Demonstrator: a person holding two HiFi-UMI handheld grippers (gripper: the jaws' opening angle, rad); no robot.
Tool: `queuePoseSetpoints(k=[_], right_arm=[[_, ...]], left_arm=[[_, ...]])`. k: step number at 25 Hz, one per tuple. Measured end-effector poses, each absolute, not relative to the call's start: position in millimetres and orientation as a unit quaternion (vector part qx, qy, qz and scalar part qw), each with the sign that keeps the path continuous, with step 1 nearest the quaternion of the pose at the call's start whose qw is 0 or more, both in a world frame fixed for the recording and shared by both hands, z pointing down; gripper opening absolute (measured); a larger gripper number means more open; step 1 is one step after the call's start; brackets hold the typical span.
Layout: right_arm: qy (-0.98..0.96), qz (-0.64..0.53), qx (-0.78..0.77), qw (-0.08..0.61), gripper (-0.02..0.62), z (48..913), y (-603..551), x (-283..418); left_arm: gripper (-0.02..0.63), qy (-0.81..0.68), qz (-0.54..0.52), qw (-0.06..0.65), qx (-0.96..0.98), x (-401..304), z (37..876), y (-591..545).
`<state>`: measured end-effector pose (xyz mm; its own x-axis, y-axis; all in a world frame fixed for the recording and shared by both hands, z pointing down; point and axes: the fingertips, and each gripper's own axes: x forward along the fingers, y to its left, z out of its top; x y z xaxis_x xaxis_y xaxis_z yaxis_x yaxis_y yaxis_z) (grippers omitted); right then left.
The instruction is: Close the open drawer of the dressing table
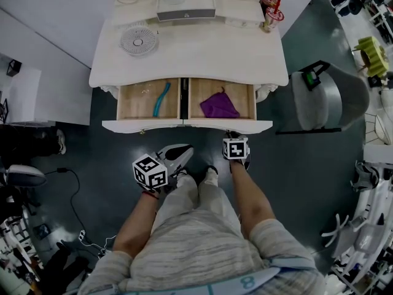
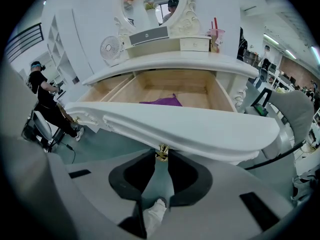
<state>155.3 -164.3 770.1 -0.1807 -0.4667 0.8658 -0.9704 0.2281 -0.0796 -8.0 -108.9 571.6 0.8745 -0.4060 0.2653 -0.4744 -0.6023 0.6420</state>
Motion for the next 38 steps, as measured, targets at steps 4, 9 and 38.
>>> queuePoseSetpoints(k=[4,9,38], right_arm=[[-0.690,0.337,0.521,0.372,0.078,769.9,-170.4,156.7],[-0.690,0.333,0.525,0.372,0.078,769.8,-179.3,156.5],[-0.692,0.321,0.536,0.363,0.077,766.7,-241.2,157.6]], left_arm=[[0.017,-0.251,0.043,0.373,0.892,-10.2,573.0,-111.1],[0.017,-0.257,0.040,0.378,0.888,-13.2,575.8,-111.6],[0.017,-0.268,0.045,0.390,0.880,-18.2,588.5,-110.9]])
